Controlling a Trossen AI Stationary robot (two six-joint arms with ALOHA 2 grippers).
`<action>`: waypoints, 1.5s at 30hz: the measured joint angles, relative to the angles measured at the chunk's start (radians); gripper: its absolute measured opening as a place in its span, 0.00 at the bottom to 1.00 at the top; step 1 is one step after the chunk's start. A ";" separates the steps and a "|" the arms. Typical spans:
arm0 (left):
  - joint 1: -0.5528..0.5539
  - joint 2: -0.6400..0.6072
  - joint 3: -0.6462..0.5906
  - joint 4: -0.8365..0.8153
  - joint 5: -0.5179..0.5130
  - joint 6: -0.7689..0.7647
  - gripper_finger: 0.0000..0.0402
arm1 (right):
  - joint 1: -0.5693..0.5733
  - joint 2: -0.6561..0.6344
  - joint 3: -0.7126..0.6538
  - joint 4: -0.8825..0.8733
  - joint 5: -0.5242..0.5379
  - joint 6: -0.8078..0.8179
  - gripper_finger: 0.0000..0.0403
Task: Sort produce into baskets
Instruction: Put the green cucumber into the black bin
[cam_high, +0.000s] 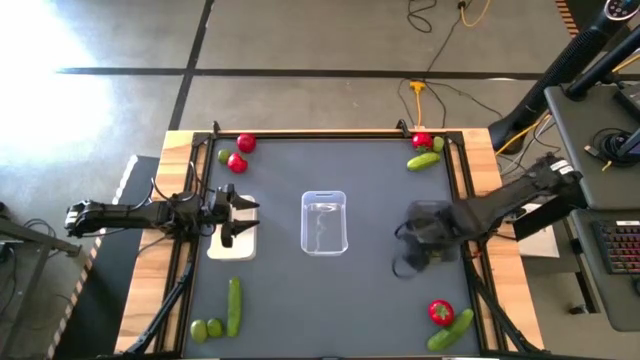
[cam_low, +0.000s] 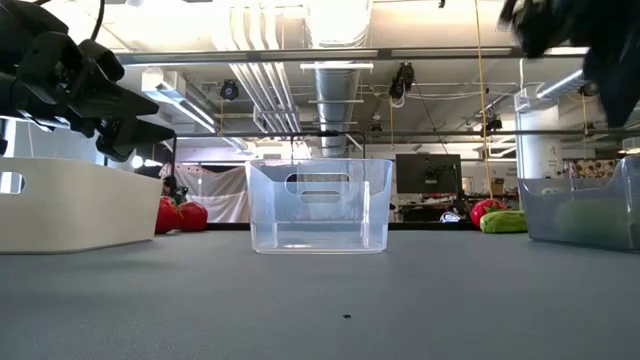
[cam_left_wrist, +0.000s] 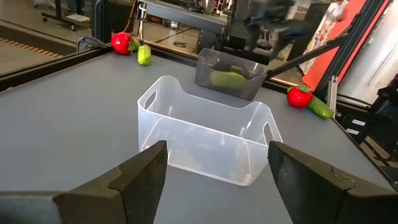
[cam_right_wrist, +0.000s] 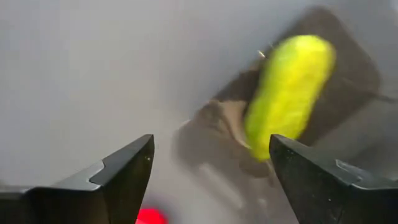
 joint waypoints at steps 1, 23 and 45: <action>0.000 0.000 0.000 0.000 0.000 0.000 0.65 | 0.043 0.008 0.023 0.004 0.003 0.017 0.75; 0.000 0.000 0.000 0.000 0.000 0.000 0.65 | 0.623 0.443 0.168 0.030 -0.349 0.118 0.65; 0.000 0.000 0.000 0.000 0.000 0.000 0.65 | 0.641 0.627 0.168 0.215 -0.415 -0.050 0.71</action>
